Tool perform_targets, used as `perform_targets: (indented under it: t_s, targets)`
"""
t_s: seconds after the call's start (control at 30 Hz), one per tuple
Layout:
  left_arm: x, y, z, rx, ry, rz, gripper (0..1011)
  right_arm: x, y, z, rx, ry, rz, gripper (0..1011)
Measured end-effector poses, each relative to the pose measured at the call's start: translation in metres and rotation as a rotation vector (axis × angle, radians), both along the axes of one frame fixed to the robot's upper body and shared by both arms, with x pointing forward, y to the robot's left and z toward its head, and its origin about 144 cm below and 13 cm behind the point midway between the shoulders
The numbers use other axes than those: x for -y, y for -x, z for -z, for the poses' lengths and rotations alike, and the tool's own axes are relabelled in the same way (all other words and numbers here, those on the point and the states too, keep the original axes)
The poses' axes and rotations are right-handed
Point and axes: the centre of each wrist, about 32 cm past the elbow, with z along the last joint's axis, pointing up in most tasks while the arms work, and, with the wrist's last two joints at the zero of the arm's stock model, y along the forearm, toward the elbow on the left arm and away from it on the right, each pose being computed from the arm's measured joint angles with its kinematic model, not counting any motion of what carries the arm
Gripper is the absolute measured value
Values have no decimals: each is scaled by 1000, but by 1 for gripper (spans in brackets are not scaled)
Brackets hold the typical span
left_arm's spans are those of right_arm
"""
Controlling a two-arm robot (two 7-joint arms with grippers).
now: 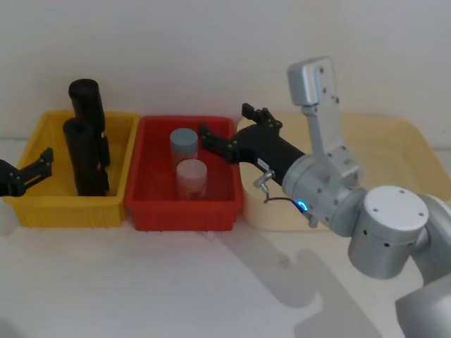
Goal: Pick up the garbage bag with the one hand and transfer it to the other hand.
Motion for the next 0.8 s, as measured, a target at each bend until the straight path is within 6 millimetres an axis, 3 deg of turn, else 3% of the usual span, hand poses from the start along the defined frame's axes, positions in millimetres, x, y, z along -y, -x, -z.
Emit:
perform_targets:
  t_s: [0.8]
  targets:
    - [14, -54, 20, -43, 17, 77, 1001, -22, -27, -8, -50, 120, -71, 1001]
